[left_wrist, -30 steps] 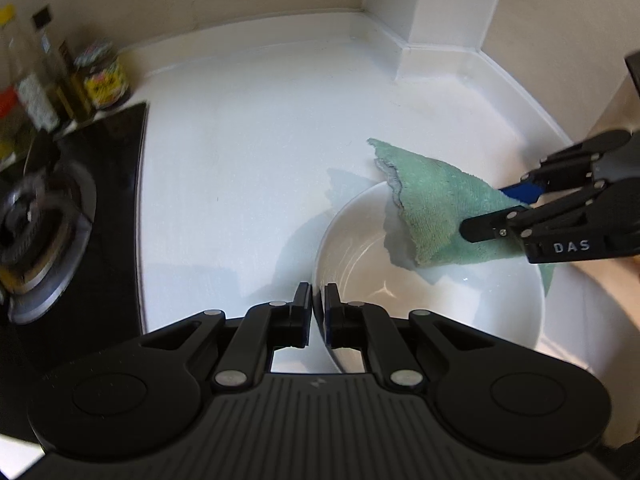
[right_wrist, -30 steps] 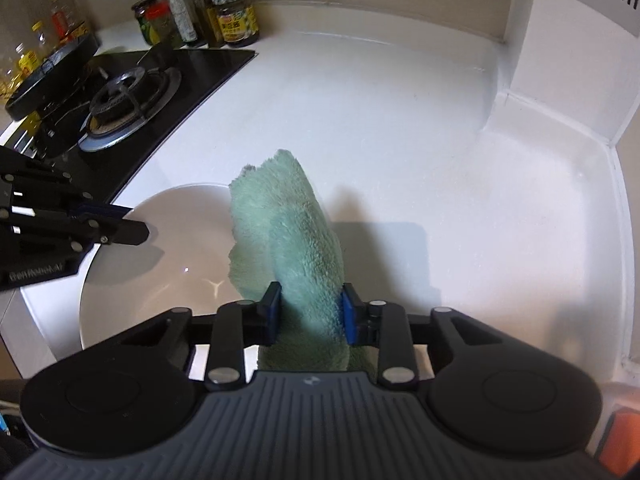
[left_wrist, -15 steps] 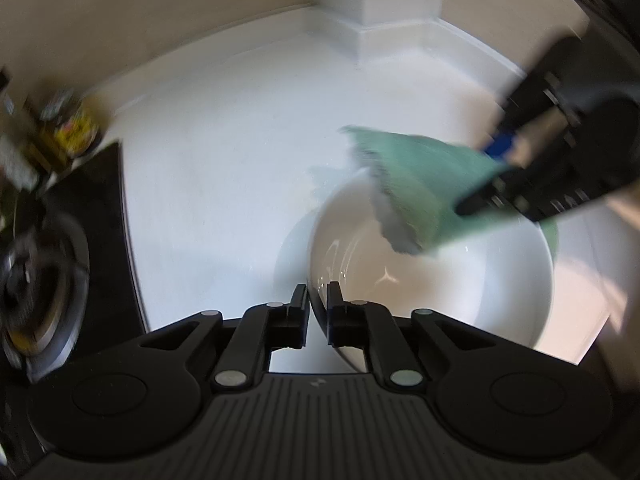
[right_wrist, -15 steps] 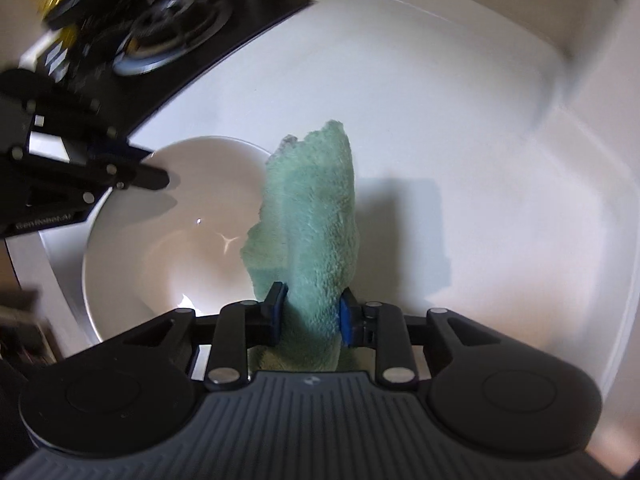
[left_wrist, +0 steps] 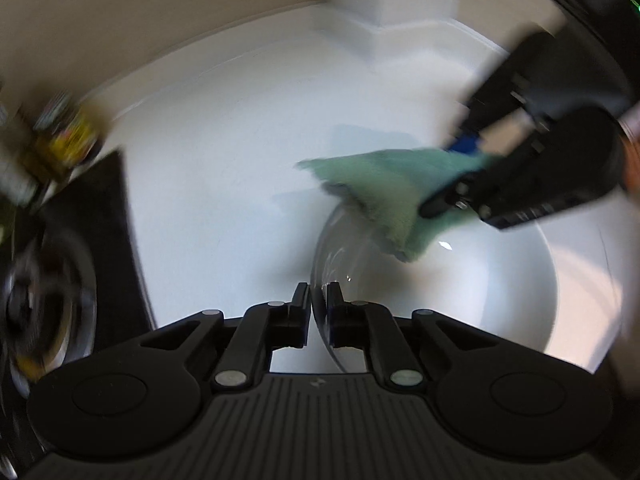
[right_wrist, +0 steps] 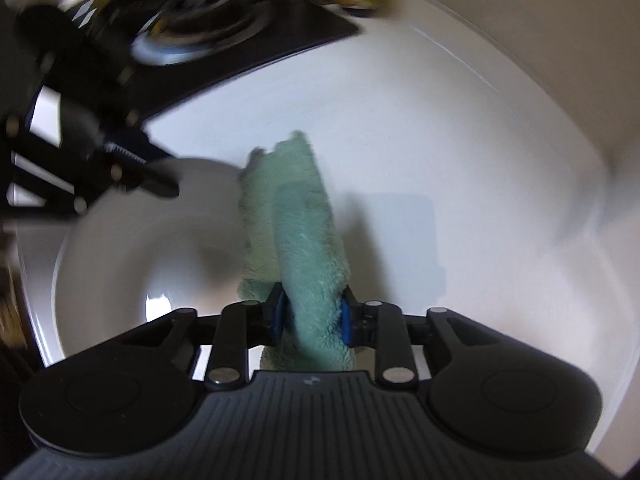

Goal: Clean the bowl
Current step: 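Hold the bowl rim with the left gripper while the right gripper wipes the bowl with the towel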

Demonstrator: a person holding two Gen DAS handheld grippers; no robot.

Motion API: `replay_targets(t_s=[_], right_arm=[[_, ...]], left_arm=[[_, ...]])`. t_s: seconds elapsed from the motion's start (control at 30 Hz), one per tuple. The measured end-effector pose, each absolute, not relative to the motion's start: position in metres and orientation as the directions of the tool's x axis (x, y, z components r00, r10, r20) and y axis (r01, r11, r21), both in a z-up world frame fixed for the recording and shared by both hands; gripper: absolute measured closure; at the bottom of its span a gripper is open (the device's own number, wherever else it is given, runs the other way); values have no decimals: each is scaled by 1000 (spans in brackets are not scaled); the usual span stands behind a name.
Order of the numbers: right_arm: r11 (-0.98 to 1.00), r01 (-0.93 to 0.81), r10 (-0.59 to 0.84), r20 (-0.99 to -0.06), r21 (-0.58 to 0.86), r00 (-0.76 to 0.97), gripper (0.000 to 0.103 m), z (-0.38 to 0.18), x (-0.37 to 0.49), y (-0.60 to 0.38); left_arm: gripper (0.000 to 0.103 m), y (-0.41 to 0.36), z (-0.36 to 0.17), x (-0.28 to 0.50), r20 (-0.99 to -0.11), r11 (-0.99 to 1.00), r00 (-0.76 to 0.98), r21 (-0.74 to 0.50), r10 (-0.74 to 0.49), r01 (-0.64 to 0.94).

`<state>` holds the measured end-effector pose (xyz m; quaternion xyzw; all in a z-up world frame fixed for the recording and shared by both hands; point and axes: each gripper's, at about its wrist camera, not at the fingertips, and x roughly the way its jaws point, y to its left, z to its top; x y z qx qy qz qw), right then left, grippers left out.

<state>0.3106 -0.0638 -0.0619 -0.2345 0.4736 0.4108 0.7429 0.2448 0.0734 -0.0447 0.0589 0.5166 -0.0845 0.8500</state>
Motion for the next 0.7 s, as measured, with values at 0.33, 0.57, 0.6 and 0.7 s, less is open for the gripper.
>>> replay_targets(t_s=[0.33,0.57,0.6,0.7], right_arm=[[706,-705,351,-898,68,266,83,-65,280,-95],[714,-700,284,-927,34,244,80,-65,262,-104],[711,-703,273,-931,27,241,80,-65,260,-105],[630,-776,236,-944,-34,233,79,-62,268,-91]], left_arm=[[97,66,-52,224,-878,993,474,-16,-68,113],[97,64,-53,232,-870,936,454,-22,-192,352],[96,61,-53,231,-870,921,454,-1,-193,390],[94,56,-54,232,-873,887,452,51,-184,459]])
